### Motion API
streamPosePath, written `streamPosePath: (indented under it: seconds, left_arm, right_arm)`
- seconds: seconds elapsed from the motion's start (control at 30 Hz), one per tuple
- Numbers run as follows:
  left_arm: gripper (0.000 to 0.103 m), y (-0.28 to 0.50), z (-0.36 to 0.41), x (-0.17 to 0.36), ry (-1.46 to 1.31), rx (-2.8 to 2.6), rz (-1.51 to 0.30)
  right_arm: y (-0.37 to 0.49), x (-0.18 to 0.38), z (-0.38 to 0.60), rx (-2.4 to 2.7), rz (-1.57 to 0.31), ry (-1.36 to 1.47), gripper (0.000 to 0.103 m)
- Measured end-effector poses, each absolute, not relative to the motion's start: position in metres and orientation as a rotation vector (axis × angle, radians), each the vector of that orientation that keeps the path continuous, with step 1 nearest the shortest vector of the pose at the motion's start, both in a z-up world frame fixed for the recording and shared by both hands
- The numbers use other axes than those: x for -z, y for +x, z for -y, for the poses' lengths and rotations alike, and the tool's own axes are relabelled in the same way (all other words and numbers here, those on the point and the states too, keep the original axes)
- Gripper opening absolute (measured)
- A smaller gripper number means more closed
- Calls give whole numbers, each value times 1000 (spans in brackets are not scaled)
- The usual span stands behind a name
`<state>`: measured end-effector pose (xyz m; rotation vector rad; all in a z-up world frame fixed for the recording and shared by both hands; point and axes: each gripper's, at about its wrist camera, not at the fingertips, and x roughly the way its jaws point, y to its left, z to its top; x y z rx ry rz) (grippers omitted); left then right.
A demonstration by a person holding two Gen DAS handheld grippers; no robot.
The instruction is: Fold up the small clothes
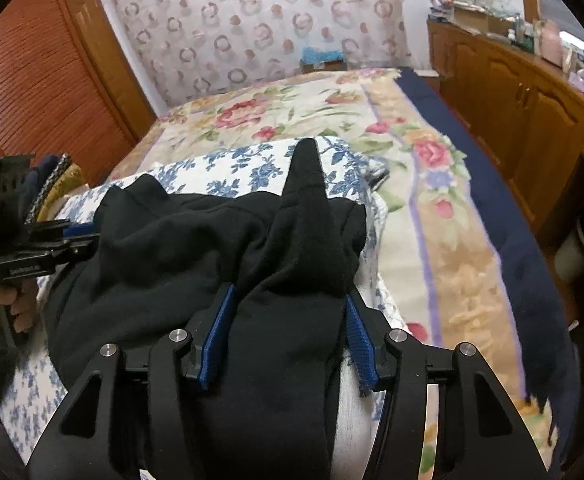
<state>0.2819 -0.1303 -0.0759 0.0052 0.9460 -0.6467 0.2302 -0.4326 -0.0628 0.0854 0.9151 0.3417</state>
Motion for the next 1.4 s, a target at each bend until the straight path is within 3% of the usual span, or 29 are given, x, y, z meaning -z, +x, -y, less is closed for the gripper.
streamPosePath:
  seconds: [0.1,0.17,0.33,0.87,1.1,1.4]
  left_arm:
    - [30,281,130,75,0,656,-941]
    - [17,281,128,74,-18,670,-943]
    - [11,268,122,54,-24,692,-868]
    - [11,205,20,-42,-98,562,-565]
    - [12,175,-74,-69,-118,364,-455]
    - [12,141,-186,-49,-205,80,-374]
  right_arm:
    - [232,63,429,-364,-921,71,53]
    - [233,64,430,-412,-929,103,31]
    - [224,56,422,-418,-889,74,16]
    - [225,-42,344,-550,-633,0,14]
    - [254,-81,249,-724,-544,-94,14]
    - [291,-111,75,-955,-497,-313,14]
